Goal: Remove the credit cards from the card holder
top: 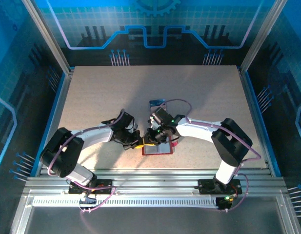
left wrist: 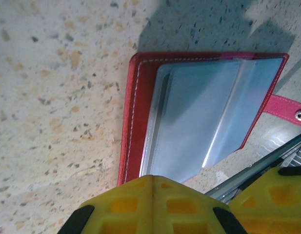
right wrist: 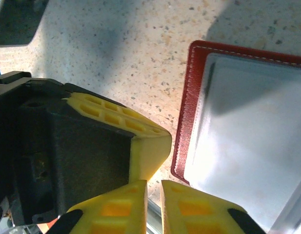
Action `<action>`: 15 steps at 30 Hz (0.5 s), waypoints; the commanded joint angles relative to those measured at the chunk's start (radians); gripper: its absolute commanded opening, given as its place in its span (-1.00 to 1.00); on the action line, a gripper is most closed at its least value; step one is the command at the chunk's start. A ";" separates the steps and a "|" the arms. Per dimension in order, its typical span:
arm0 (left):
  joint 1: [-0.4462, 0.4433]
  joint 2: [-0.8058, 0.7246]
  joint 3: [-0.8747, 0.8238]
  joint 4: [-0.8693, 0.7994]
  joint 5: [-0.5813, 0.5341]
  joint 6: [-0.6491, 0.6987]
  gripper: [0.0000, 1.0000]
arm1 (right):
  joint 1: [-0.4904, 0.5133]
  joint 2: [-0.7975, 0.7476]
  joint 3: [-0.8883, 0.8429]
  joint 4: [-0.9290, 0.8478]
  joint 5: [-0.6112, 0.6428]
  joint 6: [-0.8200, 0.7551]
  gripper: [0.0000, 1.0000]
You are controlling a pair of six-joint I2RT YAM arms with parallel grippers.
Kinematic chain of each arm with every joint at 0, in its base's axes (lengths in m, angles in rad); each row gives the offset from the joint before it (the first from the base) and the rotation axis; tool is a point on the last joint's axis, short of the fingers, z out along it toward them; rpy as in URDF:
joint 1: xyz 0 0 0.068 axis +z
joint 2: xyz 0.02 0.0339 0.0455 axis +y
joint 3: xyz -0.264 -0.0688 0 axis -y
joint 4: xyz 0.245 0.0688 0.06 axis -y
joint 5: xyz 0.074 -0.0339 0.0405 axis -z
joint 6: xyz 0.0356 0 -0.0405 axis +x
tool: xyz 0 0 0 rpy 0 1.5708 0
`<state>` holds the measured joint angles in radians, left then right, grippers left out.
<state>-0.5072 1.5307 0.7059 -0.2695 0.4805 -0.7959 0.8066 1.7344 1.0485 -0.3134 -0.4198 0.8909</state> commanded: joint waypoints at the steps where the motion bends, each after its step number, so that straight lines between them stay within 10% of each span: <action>1: -0.001 0.037 -0.005 0.040 0.032 -0.026 -1.00 | 0.009 0.022 0.001 -0.018 0.010 0.011 -0.75; 15: -0.001 0.099 -0.017 -0.007 0.021 0.009 -1.00 | 0.010 0.108 0.011 -0.015 0.021 0.003 -0.77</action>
<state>-0.5068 1.6112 0.7044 -0.2371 0.4946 -0.8097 0.8070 1.8153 1.0485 -0.3130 -0.4187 0.8944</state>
